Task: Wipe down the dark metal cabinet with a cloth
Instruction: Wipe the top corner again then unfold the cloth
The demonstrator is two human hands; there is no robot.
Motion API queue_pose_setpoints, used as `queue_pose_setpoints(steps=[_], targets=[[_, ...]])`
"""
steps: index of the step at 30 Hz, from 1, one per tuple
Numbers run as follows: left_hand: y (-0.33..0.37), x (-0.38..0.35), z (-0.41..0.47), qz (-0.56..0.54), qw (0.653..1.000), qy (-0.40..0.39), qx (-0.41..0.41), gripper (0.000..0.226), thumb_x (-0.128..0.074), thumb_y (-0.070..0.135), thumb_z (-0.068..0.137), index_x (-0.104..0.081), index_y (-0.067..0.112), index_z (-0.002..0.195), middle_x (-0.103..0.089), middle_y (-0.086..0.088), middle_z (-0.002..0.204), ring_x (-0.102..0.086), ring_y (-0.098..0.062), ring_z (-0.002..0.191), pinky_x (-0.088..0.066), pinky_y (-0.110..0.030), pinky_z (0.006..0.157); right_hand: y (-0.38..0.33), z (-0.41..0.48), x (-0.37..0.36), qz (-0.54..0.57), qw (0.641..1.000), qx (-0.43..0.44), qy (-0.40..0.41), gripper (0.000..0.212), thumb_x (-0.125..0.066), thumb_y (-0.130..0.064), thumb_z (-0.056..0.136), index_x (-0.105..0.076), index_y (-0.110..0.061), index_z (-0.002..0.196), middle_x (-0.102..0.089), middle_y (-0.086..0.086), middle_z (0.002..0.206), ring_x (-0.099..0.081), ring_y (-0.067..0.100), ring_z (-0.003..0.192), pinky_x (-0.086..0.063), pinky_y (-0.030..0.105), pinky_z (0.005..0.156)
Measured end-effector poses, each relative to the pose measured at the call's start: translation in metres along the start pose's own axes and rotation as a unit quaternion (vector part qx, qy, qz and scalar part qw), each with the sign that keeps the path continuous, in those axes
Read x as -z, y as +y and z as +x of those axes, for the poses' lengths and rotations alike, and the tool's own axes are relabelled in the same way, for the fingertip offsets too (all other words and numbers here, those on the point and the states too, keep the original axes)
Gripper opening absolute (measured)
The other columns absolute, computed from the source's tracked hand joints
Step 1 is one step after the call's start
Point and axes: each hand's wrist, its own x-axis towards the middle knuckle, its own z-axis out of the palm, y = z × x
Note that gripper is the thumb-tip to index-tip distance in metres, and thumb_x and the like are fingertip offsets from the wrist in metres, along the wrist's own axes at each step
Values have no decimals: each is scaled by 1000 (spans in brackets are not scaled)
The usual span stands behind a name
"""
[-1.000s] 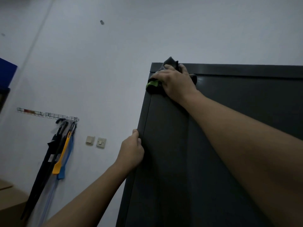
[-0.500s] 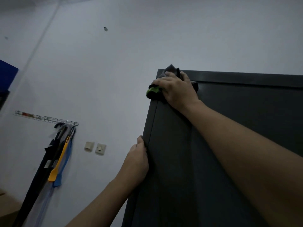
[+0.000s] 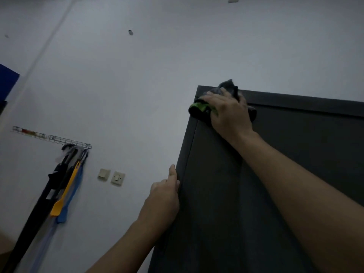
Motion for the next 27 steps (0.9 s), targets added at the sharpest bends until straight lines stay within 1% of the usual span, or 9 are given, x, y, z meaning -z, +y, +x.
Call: queue_pose_setpoints(steps=[2,4,6,12,15,18,20,24,27], targets=[[3,-2,-1,0,1000,10,13,56,-25,33,107,-3,24,157,-54,-8,116,-54,-15,98,-50,-32,87,1,-17,1,10,997,64,-30,49,-48,-17,87,-63,-33,130,-60,-9,139,-48,22,137,-19,54,117],[5,-3,-2,3,1000,4,22,56,-25,32,107,-1,23,157,-53,-7,117,-53,-17,101,-51,-35,89,7,-29,2,-2,990,124,-63,47,-46,-21,88,-62,-34,130,-60,-11,139,-47,20,138,-22,54,116],[8,-1,-2,10,1000,-5,29,56,-24,33,107,-1,24,157,-54,-6,116,-54,-19,105,-52,-38,91,19,-26,6,-32,986,155,-60,45,-43,-23,92,-60,-36,132,-58,-11,141,-45,19,140,-23,54,115],[9,1,1,51,998,-23,39,56,-23,35,107,2,25,155,-54,-8,122,-55,-20,109,-51,-37,93,12,11,4,-12,998,-54,36,46,-43,-11,99,-55,-32,137,-50,-8,149,-30,24,148,-8,49,120],[12,0,1,61,996,-22,60,57,-28,32,106,0,24,155,-51,-10,126,-53,-21,112,-51,-39,94,2,9,-2,-13,999,-28,13,46,-43,-14,99,-53,-33,139,-46,-9,152,-27,25,149,-6,49,120],[24,-3,-2,75,996,42,39,66,-40,19,103,-2,19,157,-37,-15,144,-34,-30,132,-41,-42,107,20,1,10,-34,999,29,-20,44,-44,-19,101,-52,-35,141,-45,-11,153,-30,20,148,-11,50,120],[43,-8,-3,59,992,107,-14,73,-47,12,97,-7,21,158,-29,-18,148,-23,-33,137,-32,-47,112,37,-8,22,-42,999,25,-16,43,-44,-20,101,-52,-36,141,-46,-12,152,-32,19,148,-13,49,120],[89,-19,3,7,993,120,14,71,-52,20,95,-14,30,154,-5,-18,158,-1,-33,145,-13,-57,120,75,-30,52,-46,999,-13,8,43,-44,-21,101,-52,-37,140,-48,-13,151,-31,18,148,-16,50,118],[114,-33,4,15,988,142,-64,70,-60,21,89,-27,29,149,-15,-17,155,-7,-30,145,-15,-61,118,110,-50,79,-60,998,-29,19,44,-45,-21,101,-51,-38,141,-48,-15,150,-32,17,147,-19,51,118]])
